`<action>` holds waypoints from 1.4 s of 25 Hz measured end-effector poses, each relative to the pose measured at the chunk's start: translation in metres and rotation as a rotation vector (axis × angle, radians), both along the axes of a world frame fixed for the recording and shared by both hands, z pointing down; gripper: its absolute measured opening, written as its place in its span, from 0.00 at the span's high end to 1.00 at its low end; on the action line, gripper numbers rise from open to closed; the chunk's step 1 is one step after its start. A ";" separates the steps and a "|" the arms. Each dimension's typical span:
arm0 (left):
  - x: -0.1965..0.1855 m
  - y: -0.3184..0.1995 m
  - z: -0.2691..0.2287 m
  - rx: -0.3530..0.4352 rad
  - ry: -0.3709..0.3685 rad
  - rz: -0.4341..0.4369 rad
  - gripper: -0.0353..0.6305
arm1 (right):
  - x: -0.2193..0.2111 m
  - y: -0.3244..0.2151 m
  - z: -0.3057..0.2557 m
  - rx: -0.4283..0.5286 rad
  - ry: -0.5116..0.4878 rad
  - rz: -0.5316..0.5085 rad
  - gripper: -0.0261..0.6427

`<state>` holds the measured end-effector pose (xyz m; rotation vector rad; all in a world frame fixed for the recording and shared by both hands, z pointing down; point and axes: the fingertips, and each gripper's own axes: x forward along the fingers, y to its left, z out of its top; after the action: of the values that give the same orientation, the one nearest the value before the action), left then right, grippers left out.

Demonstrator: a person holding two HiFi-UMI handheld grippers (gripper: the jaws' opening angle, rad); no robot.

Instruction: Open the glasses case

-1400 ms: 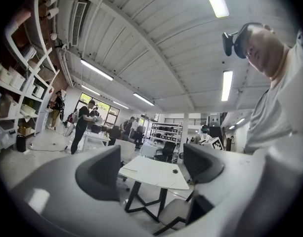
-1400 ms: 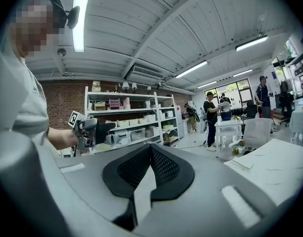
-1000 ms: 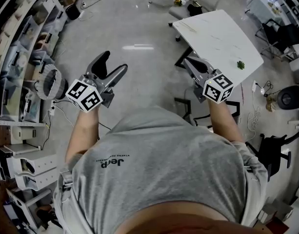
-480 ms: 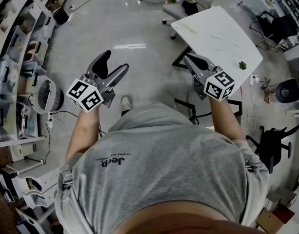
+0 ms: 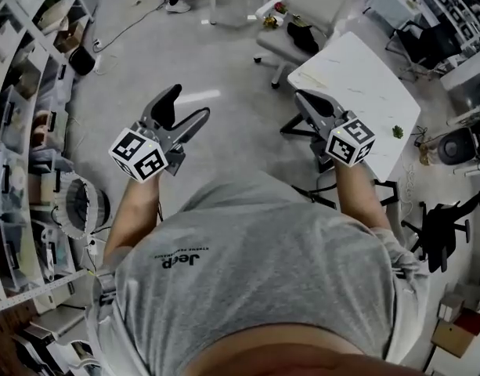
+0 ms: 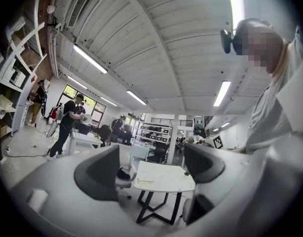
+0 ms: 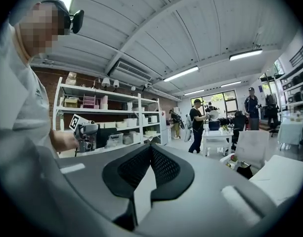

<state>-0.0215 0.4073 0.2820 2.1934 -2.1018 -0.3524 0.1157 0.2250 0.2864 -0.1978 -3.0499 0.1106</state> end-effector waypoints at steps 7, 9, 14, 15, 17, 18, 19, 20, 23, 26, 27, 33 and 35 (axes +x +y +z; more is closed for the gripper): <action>-0.089 -0.011 0.004 -0.001 0.023 0.040 0.29 | -0.083 -0.008 0.003 0.000 0.023 0.033 0.95; -0.107 -0.010 0.009 -0.007 0.040 0.043 0.29 | -0.095 -0.009 0.009 -0.007 0.042 0.045 0.95; -0.147 -0.022 0.014 0.001 0.063 0.042 0.29 | -0.124 -0.023 0.014 -0.008 0.064 0.050 0.96; -0.151 -0.027 0.016 0.000 0.065 0.043 0.29 | -0.128 -0.028 0.016 -0.007 0.066 0.048 0.95; -0.158 -0.037 0.021 -0.003 0.067 0.042 0.29 | -0.137 -0.037 0.021 -0.012 0.067 0.044 0.95; -0.162 -0.043 0.024 -0.006 0.067 0.039 0.29 | -0.142 -0.044 0.024 -0.016 0.066 0.040 0.95; -0.165 -0.049 0.027 -0.009 0.067 0.035 0.29 | -0.147 -0.051 0.028 -0.021 0.064 0.033 0.95; -0.168 -0.056 0.029 -0.015 0.067 0.030 0.29 | -0.153 -0.058 0.030 -0.025 0.063 0.024 0.95; -0.172 -0.080 0.029 -0.038 0.057 0.002 0.29 | -0.169 -0.085 0.033 -0.037 0.060 -0.021 0.95; -0.184 -0.106 0.026 -0.049 0.025 -0.066 0.29 | -0.197 -0.123 0.033 -0.042 0.036 -0.094 0.95; -0.191 -0.117 0.026 -0.048 0.020 -0.095 0.29 | -0.208 -0.138 0.033 -0.043 0.027 -0.121 0.95; -0.214 -0.203 0.016 -0.041 0.040 -0.217 0.29 | -0.263 -0.225 0.023 -0.057 0.004 -0.272 0.96; -0.215 -0.233 0.011 -0.046 0.036 -0.239 0.29 | -0.275 -0.254 0.021 -0.064 0.001 -0.305 0.95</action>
<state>-0.2361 0.1739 0.2927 1.8995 -2.3325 -0.3534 -0.1592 -0.0293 0.3075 -0.6614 -2.9728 0.1861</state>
